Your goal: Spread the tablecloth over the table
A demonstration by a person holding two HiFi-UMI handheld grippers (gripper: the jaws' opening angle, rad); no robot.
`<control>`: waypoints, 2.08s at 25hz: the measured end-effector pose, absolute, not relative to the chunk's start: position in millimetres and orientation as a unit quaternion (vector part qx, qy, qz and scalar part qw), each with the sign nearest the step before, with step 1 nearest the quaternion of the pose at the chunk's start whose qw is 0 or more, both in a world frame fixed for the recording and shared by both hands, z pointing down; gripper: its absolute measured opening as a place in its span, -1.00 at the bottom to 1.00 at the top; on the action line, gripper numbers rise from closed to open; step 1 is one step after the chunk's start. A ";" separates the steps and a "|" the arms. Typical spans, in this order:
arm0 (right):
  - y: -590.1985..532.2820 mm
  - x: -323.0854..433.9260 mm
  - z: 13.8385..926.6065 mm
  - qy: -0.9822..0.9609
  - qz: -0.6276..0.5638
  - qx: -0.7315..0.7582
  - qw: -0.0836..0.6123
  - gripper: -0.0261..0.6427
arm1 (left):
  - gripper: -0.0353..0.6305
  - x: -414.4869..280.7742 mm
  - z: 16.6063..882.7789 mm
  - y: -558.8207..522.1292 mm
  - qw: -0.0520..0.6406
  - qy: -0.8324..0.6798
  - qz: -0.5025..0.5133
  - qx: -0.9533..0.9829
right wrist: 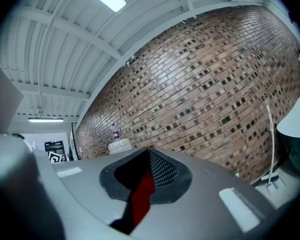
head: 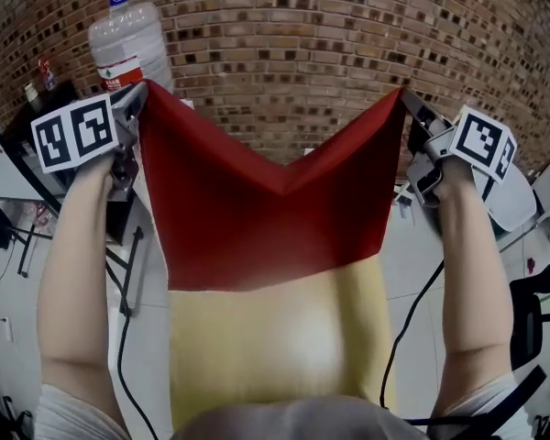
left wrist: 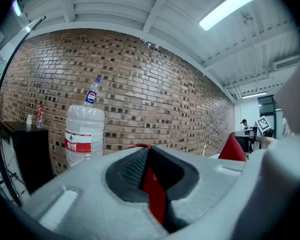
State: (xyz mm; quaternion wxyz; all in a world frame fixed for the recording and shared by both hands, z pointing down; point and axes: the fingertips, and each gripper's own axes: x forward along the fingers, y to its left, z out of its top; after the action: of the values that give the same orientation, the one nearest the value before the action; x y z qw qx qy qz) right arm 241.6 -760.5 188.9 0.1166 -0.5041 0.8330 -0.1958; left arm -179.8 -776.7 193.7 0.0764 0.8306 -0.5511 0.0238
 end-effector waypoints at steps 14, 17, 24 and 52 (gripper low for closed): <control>-781.7 246.0 170.0 0.842 -0.143 -0.508 0.110 -0.89 | -0.85 -185.7 186.9 -784.3 0.061 -0.554 -0.003 0.830; -777.5 250.6 192.2 0.835 -0.164 -0.516 0.100 -0.89 | -0.85 -183.9 211.6 -778.9 0.081 -0.550 0.004 0.831; -746.9 259.1 235.8 0.822 -0.201 -0.527 0.083 -0.89 | -0.85 -182.4 262.5 -748.8 0.121 -0.539 0.018 0.834; -437.6 299.5 354.0 0.775 -0.267 -0.572 0.019 -0.89 | -0.85 -201.8 368.5 -427.5 0.192 -0.552 0.058 0.810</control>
State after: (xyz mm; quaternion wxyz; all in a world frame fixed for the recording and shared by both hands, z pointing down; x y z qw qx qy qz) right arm 299.5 -437.6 354.0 0.0192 -0.5724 0.7751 -0.2668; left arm -201.8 -427.5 368.5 0.1920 0.8095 -0.5518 0.0577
